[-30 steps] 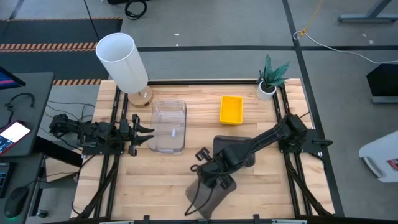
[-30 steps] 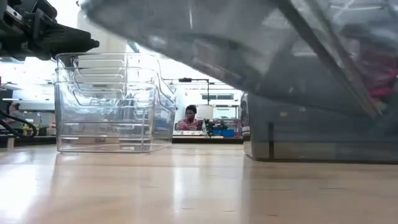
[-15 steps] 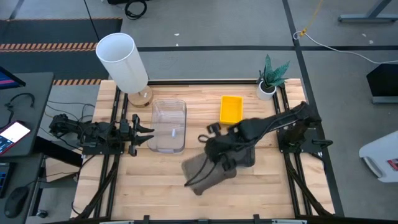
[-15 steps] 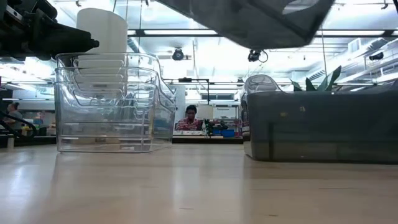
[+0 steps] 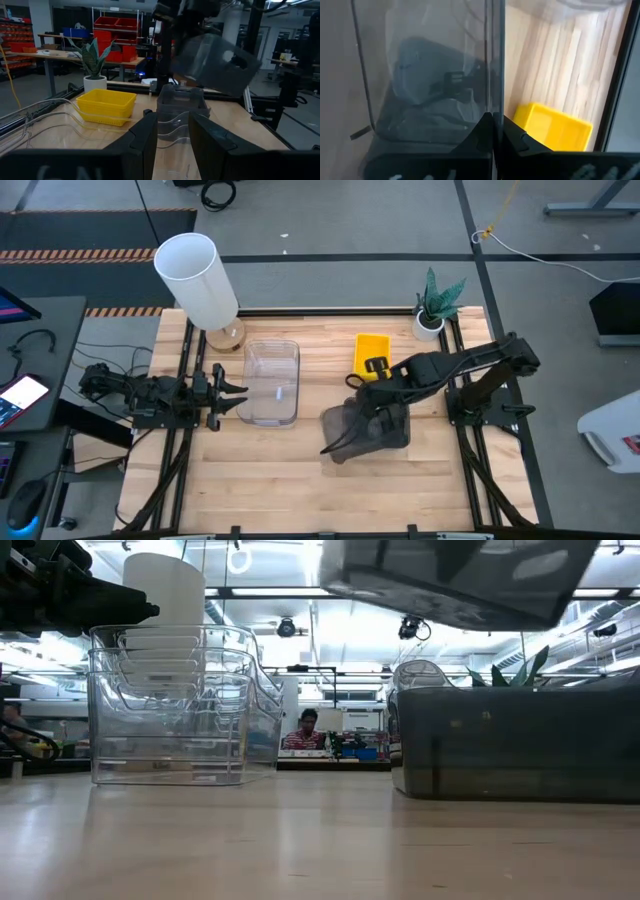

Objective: Stack baskets by color
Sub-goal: Stack the bottom black bin on the top black bin, then stack the top black bin on the bottom black bin

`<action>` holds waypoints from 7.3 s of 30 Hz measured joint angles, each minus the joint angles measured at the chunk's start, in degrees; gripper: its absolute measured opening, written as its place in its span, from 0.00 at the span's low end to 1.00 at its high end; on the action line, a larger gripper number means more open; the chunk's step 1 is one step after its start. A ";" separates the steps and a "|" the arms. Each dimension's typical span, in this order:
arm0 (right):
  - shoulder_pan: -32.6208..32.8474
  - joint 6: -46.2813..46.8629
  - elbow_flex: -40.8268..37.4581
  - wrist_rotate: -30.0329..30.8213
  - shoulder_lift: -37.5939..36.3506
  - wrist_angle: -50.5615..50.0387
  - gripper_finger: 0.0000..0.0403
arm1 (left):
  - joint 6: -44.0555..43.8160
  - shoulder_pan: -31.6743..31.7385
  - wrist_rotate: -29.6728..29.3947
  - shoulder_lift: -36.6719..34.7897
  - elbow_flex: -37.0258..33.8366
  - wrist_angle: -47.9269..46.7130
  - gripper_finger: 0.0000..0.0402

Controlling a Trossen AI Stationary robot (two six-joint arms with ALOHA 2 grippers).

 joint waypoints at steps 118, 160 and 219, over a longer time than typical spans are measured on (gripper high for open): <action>-0.99 36.79 8.71 -14.04 20.16 -2.64 0.27 | 0.00 0.01 0.00 0.37 -0.01 0.07 0.29; -20.70 38.78 -30.87 -15.55 -7.43 6.62 0.40 | 0.00 0.01 0.00 0.37 0.01 0.01 0.29; -17.48 38.53 -17.83 -20.17 -14.67 2.13 0.01 | 0.00 0.01 0.01 0.37 0.00 0.01 0.29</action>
